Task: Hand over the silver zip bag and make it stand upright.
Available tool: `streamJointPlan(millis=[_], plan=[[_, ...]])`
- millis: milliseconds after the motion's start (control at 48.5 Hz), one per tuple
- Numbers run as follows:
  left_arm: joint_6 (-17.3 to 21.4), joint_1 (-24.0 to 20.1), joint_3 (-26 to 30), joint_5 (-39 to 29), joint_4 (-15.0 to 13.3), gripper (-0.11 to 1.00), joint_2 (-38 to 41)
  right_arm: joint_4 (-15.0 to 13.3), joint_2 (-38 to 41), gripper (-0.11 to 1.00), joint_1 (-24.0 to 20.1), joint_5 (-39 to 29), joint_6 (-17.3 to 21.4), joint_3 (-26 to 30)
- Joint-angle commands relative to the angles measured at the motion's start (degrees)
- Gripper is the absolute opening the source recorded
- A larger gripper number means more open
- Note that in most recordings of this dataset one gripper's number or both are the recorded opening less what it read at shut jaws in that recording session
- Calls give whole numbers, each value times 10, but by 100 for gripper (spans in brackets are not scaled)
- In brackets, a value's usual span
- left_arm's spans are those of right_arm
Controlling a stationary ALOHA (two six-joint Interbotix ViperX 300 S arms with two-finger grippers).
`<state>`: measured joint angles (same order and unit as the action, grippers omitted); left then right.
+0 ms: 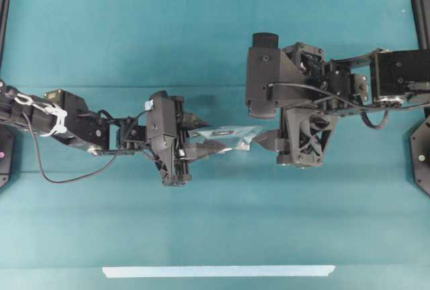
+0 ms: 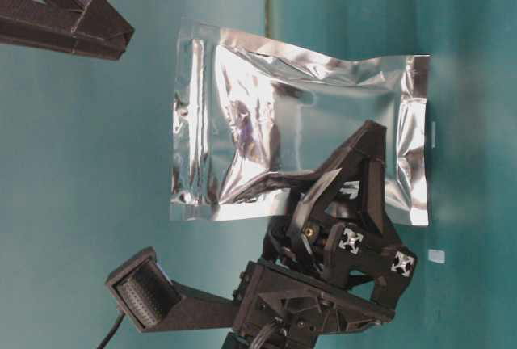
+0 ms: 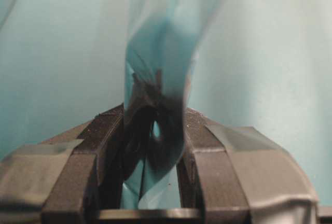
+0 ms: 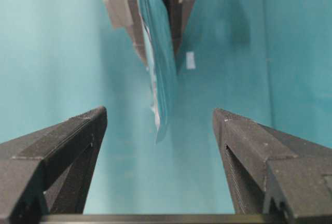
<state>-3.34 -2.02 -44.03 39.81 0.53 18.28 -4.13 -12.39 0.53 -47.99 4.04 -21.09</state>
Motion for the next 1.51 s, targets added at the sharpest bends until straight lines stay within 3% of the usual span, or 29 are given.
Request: streamJointPlan(millis=[0,1485], plan=[[-1,6,0,-2,1,27,-2,0,-14,86,-2,5,-1,4],[0,6,0,-3,1,27,-2,0,-14,86,-2,25,2,4]])
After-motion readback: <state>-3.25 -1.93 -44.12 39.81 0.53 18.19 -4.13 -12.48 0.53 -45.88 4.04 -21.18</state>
